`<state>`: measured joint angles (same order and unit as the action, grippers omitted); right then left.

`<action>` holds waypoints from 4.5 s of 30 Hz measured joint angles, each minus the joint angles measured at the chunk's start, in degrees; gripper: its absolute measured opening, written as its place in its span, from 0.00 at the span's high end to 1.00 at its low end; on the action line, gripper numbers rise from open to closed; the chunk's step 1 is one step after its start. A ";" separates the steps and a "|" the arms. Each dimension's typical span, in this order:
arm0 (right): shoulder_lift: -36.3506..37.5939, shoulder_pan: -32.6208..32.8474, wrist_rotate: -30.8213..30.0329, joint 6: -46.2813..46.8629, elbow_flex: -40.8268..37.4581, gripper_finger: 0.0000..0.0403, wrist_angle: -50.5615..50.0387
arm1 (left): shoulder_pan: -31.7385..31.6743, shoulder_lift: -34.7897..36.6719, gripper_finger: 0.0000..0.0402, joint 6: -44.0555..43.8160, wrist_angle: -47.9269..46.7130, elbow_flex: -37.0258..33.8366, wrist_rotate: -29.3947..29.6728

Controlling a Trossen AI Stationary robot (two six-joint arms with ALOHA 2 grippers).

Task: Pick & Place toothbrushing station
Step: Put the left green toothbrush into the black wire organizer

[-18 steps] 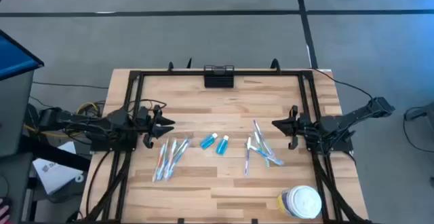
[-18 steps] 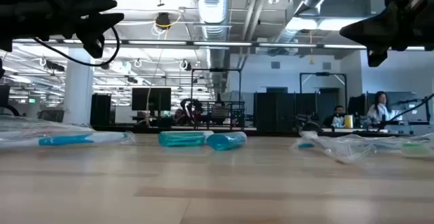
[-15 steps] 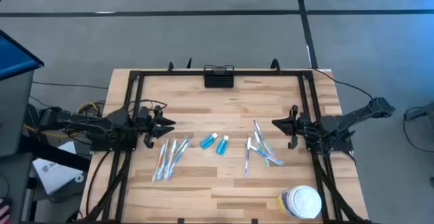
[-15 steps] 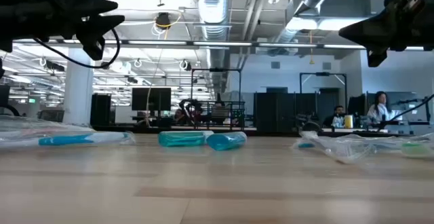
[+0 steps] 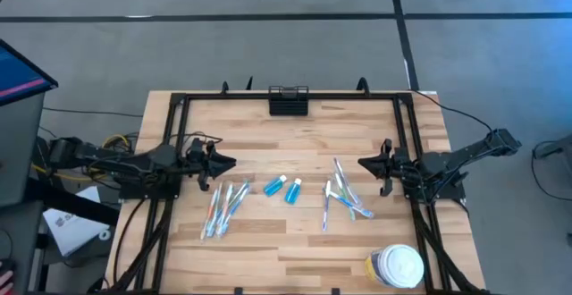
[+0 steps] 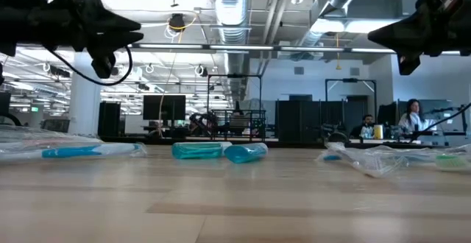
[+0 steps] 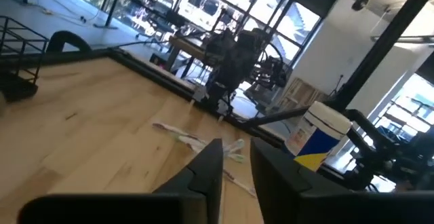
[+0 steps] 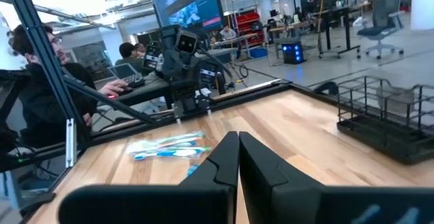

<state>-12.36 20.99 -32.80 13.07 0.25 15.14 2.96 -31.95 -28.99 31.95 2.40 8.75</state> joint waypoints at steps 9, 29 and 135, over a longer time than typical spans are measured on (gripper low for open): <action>0.00 0.00 0.00 0.97 0.00 0.99 -1.44 | 4.24 -12.63 0.99 -3.53 -0.15 8.02 -0.07; 0.00 0.00 0.04 0.99 0.02 0.99 -1.40 | 17.39 -23.58 1.00 -38.31 -57.12 32.06 -1.88; 0.00 0.04 2.39 0.66 0.90 0.99 -2.01 | 24.25 -26.53 1.00 -42.50 -56.27 38.97 -4.03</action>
<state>-12.36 21.04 -30.41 13.73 1.15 13.13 27.21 -58.48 -71.49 -24.31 41.36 4.73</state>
